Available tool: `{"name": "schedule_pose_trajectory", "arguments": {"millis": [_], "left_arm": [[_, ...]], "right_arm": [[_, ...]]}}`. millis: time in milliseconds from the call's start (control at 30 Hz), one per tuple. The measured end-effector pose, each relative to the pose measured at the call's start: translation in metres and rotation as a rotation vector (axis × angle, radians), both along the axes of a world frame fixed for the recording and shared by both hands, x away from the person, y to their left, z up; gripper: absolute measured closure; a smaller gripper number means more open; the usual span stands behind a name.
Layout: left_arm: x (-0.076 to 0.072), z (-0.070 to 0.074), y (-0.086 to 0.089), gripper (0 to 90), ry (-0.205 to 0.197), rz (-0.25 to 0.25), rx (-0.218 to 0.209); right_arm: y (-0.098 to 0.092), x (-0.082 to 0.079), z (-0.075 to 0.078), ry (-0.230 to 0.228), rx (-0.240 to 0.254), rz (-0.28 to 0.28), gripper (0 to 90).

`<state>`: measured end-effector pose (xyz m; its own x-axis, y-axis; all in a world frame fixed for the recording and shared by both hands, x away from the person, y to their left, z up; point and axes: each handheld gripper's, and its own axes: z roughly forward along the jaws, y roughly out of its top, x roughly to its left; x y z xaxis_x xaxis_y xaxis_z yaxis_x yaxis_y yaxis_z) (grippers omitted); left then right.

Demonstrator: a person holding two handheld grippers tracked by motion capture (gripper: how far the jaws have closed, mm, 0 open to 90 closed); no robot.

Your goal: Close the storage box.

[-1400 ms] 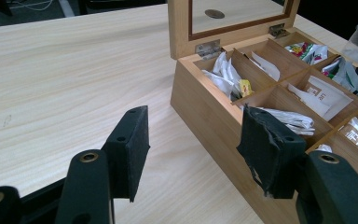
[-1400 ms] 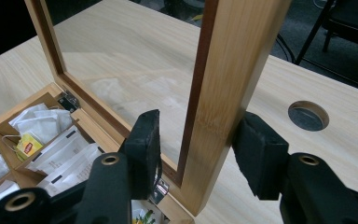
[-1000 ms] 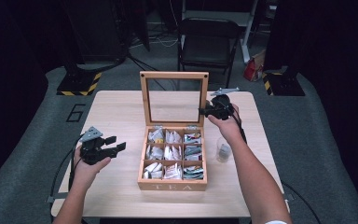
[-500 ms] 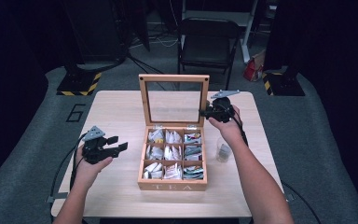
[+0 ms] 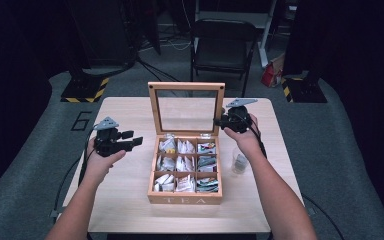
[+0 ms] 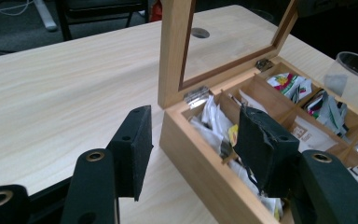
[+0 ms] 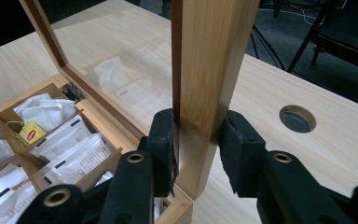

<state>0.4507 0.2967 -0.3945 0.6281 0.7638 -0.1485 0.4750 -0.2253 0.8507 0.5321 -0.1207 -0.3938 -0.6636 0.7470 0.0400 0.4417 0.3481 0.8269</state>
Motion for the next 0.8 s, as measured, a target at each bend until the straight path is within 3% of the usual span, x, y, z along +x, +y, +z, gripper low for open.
{"name": "schedule_pose_trajectory", "arguments": {"millis": [200, 333, 800], "left_arm": [[0.020, 0.012, -0.013, 48.1, 0.000, -0.044, -0.008], [0.030, 0.019, -0.021, 48.0, -0.007, -0.056, 0.013], [0.060, 0.031, -0.036, 49.9, -0.042, -0.037, 0.041]], "right_arm": [[0.000, 0.000, 0.000, -0.001, 0.001, 0.000, 66.0], [0.000, 0.000, 0.000, -0.006, -0.003, 0.004, 66.0], [0.000, -0.001, 0.000, -0.013, -0.008, 0.002, 66.0]]}}
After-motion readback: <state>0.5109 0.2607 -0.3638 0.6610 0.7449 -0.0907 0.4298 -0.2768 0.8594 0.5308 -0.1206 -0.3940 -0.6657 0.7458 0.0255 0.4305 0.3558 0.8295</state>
